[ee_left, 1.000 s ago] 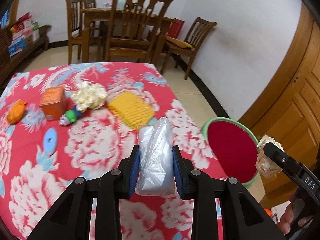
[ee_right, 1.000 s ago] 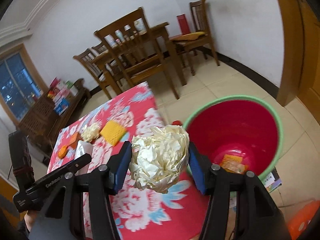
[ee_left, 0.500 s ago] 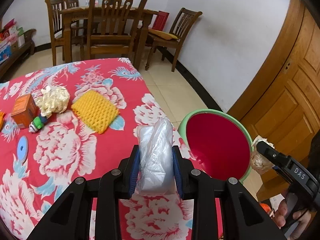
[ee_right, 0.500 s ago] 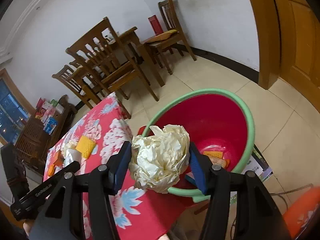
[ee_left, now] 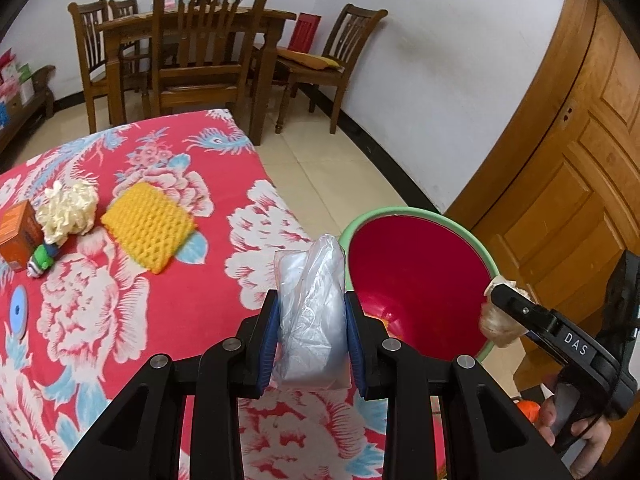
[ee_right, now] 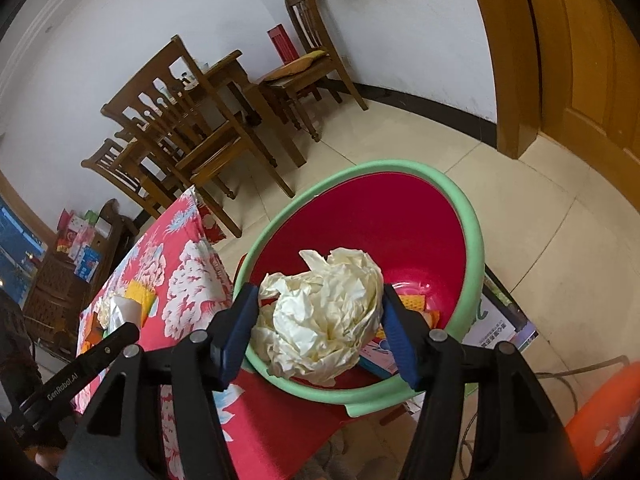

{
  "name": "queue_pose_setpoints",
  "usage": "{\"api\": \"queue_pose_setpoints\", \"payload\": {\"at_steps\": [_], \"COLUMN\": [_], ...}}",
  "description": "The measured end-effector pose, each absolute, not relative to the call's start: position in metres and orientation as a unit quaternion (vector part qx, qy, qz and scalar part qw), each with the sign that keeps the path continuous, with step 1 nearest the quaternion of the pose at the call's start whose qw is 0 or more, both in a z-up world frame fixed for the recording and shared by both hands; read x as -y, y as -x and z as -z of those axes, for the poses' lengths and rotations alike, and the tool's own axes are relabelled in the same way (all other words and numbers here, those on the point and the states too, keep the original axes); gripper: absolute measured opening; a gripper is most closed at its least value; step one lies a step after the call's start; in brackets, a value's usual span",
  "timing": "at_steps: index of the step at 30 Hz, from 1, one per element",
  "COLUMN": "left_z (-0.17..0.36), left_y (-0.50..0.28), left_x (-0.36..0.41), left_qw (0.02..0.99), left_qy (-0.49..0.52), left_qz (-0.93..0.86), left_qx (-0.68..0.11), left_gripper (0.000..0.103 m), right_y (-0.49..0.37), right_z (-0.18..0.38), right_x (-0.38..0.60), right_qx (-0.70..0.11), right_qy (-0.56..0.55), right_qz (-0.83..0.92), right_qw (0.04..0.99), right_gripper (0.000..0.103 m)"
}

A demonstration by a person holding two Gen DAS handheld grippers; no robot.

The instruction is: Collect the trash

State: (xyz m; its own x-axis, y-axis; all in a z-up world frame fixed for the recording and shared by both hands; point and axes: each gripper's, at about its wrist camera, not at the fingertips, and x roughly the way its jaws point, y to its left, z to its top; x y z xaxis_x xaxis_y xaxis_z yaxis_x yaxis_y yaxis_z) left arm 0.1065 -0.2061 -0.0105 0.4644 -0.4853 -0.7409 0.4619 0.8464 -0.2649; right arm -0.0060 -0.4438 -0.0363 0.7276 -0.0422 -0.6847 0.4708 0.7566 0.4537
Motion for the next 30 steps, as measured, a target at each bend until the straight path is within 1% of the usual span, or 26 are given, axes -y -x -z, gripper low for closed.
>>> {"api": "queue_pose_setpoints", "payload": {"at_steps": [3, 11, 27, 28, 29, 30], "left_z": [0.012, 0.014, 0.035, 0.034, 0.034, 0.033], "left_y": [-0.105, -0.103, -0.096, -0.095, -0.095, -0.095], "left_x": [0.212, 0.233, 0.296, 0.299, 0.301, 0.303], "left_qw": [0.853, 0.848, 0.822, 0.821, 0.820, 0.822], "left_qy": [0.010, -0.006, -0.060, -0.062, -0.065, -0.066], "left_qz": [0.281, 0.298, 0.345, 0.347, 0.348, 0.347], "left_qx": [-0.439, -0.439, -0.450, -0.449, -0.449, -0.448], "left_gripper": [0.031, 0.031, 0.032, 0.033, 0.040, 0.052], "right_y": [0.008, 0.013, 0.034, 0.035, 0.035, 0.036], "right_z": [0.040, 0.040, 0.028, 0.028, 0.028, 0.028], "right_x": [0.448, 0.455, 0.475, 0.476, 0.477, 0.478], "right_qx": [-0.338, -0.329, -0.308, -0.308, -0.307, -0.306], "right_qy": [-0.323, -0.336, -0.345, -0.346, -0.347, -0.348], "right_qz": [0.147, 0.152, 0.187, 0.188, 0.189, 0.190], "right_qw": [0.872, 0.869, 0.867, 0.866, 0.866, 0.866], "right_gripper": [0.069, 0.069, 0.069, 0.069, 0.069, 0.069]}}
